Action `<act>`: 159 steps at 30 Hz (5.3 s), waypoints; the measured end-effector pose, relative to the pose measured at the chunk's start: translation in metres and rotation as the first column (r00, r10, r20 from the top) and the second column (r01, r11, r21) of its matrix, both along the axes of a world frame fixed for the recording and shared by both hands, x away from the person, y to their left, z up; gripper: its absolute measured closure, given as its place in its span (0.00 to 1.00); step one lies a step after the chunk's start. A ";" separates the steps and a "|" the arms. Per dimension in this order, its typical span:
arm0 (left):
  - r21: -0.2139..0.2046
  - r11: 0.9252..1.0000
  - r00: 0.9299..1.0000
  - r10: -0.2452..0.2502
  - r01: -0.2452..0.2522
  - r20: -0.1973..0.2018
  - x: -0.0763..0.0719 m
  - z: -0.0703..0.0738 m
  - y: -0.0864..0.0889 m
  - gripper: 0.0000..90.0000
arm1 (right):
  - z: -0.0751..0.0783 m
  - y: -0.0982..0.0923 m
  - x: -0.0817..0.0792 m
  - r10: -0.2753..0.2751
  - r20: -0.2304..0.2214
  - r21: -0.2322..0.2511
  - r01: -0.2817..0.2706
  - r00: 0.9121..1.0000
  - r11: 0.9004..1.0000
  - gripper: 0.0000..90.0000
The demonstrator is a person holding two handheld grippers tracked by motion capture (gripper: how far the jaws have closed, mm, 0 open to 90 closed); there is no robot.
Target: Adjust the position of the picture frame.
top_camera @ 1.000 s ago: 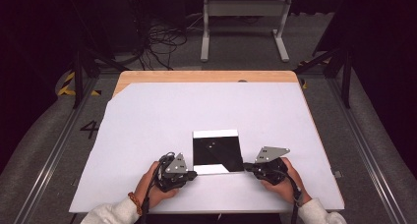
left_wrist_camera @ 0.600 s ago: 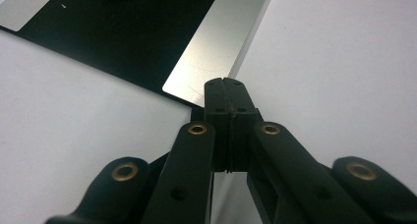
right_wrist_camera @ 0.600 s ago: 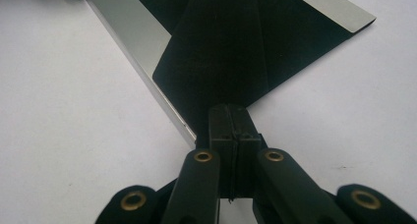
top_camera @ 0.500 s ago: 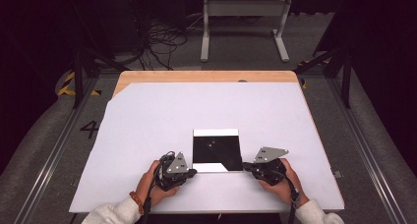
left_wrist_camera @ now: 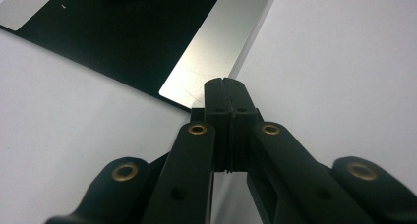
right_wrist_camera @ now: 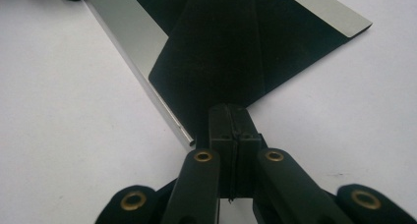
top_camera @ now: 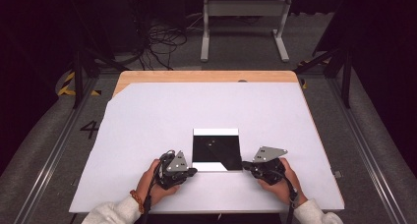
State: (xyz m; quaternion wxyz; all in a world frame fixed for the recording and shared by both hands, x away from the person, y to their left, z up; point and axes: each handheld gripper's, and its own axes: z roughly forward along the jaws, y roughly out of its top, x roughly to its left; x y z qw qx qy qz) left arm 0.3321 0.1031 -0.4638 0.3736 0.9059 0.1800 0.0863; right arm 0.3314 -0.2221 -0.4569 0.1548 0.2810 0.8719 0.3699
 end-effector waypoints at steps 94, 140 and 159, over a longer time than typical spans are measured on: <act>-0.063 0.972 0.972 0.231 -0.227 0.053 -0.003 0.004 0.078 0.26 | 0.015 0.009 -0.004 0.042 -0.129 -0.122 -0.058 0.991 0.991 0.88; -0.059 0.974 0.974 0.223 -0.220 0.038 -0.001 0.002 0.078 0.25 | 0.019 0.015 0.006 0.059 -0.164 -0.170 -0.087 0.985 0.982 0.89; -0.062 0.974 0.975 0.220 -0.218 0.023 0.001 0.000 0.078 0.25 | 0.019 0.012 0.006 0.072 -0.158 -0.149 -0.096 0.985 0.984 0.89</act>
